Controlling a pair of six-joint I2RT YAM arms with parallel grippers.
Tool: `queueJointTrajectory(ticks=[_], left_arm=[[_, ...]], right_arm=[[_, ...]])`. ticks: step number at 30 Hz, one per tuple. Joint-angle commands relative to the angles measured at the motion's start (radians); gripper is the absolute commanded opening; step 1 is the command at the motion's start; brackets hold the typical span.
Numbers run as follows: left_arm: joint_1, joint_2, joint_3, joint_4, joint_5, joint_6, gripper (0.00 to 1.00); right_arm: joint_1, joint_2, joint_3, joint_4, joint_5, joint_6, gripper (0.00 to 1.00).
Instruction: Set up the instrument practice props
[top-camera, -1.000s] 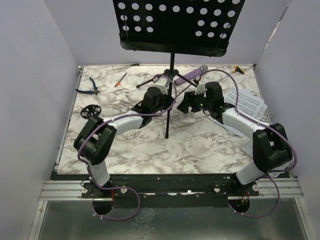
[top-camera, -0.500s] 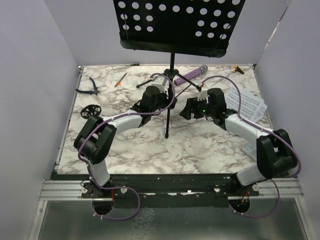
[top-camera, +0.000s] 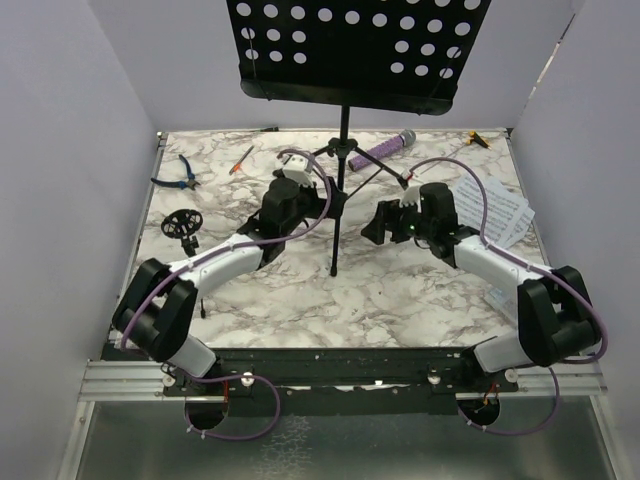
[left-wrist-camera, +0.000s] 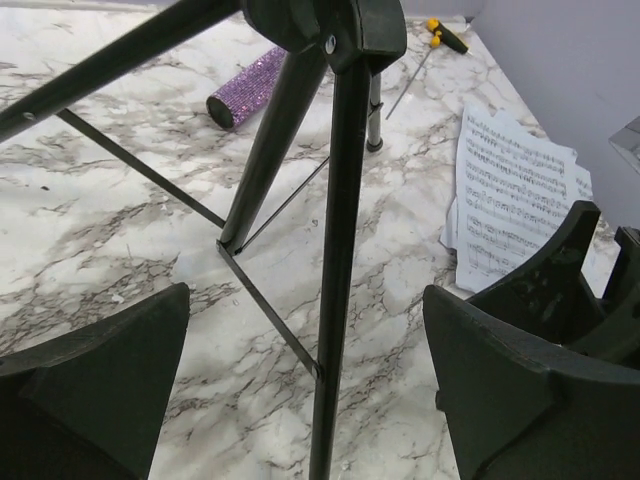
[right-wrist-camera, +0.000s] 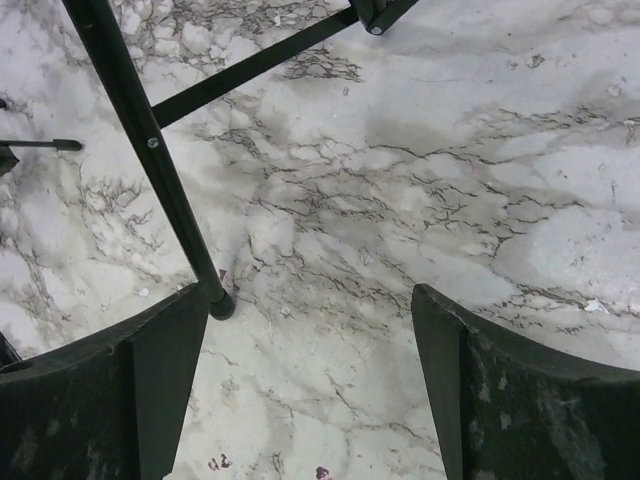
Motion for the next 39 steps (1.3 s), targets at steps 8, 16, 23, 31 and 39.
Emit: queueJointTrajectory(ticks=[8,16,23,31,39], left_arm=[[0.024,-0.311,-0.257,0.010,-0.133,-0.027,0.99],[0.028,-0.357,-0.281,0.017,0.182,-0.047,0.99],[-0.075,-0.341,-0.237,0.017,0.280,-0.004,0.99],[-0.160,-0.357,-0.230,0.014,0.247,0.061,0.99],[-0.167,-0.328,-0.219,0.011,0.247,0.076,0.99]], right_arm=[[-0.167,-0.122,-0.138,0.101,0.012,0.109,0.87],[-0.346,-0.113,-0.163,0.048,0.195,0.154,0.91],[-0.366,0.021,-0.052,-0.045,0.345,0.176,0.92],[-0.366,0.186,0.036,-0.136,0.260,0.162,0.92],[-0.348,0.222,-0.013,-0.132,0.107,0.194,0.92]])
